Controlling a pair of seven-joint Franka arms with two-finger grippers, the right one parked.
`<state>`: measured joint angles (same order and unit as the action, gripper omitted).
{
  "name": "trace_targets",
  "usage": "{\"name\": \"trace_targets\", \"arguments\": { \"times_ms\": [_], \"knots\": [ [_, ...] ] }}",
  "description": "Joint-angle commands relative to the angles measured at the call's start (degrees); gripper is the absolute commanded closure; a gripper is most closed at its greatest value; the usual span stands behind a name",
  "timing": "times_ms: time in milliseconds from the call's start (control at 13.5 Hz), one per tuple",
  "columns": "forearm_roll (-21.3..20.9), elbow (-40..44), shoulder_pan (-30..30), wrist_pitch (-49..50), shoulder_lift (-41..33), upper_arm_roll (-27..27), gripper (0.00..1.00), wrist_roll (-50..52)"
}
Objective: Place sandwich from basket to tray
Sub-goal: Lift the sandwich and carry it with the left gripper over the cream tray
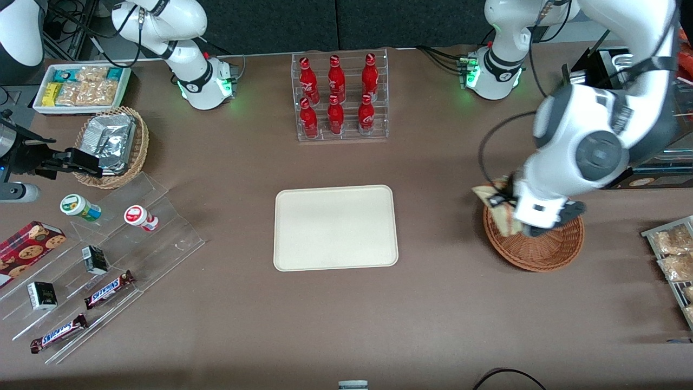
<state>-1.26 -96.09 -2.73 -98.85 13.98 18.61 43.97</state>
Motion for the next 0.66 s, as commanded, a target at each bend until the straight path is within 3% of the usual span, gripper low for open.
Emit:
{"name": "trace_targets", "arguments": {
  "times_ms": [0, 148, 591],
  "knots": [
    [-0.6, 3.5, -7.7, 1.3, 2.5, 0.1, 0.97, 1.6],
    [-0.5, 4.6, -13.5, 0.8, 4.1, 0.1, 0.97, 1.6],
    [-0.6, 20.2, -24.4, -1.3, 20.3, -0.1, 0.96, 6.2]
  ]
}}
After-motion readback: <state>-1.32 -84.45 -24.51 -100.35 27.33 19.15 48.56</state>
